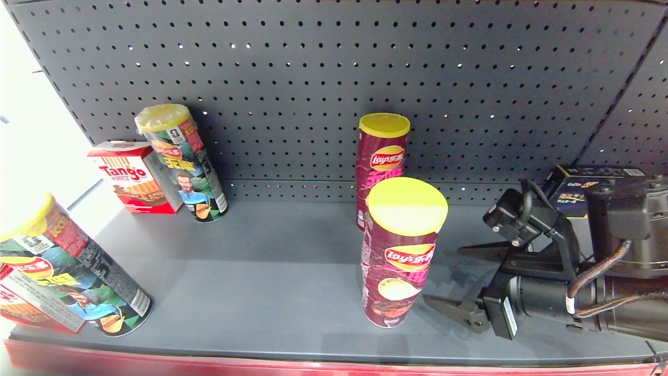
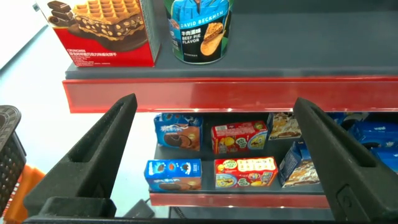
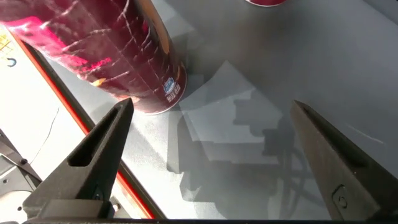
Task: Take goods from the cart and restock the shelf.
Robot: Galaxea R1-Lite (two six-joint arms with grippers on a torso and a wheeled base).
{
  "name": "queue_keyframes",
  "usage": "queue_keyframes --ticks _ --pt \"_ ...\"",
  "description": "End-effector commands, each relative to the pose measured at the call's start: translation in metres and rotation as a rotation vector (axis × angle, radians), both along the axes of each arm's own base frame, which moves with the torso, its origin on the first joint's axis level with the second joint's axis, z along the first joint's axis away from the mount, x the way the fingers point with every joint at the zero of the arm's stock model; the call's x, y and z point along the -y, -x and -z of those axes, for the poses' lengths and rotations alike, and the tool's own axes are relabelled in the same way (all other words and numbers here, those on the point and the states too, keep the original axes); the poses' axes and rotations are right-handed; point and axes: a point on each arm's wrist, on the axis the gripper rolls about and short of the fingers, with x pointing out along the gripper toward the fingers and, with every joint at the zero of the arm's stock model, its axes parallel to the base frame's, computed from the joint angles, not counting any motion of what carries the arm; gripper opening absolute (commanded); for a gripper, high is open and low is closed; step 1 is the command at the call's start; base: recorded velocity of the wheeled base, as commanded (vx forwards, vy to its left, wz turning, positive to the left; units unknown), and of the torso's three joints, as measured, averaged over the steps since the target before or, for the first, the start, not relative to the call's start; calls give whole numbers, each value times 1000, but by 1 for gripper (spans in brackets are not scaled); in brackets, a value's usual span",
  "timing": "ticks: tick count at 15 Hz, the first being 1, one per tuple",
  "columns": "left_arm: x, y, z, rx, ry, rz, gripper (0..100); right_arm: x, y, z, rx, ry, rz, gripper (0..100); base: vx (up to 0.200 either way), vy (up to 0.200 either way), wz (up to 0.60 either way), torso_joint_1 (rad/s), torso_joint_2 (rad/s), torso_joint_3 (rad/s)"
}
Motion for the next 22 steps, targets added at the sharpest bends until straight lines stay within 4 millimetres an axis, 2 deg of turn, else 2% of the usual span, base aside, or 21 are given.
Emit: queue_keyframes --ticks 1,18,20,22 --pt "0 0 0 -2 0 1 100 4 0 -3 9 -7 11 100 0 0 0 0 0 0" --pt "0 0 0 -2 0 -1 100 -6 -7 3 -4 2 -5 100 0 0 0 0 0 0" --pt "0 0 0 -2 0 -1 100 1 -4 -2 18 -13 17 100 0 0 0 0 0 0" --pt "0 0 0 -2 -1 1 100 26 0 -21 86 -60 97 100 0 0 0 0 0 0"
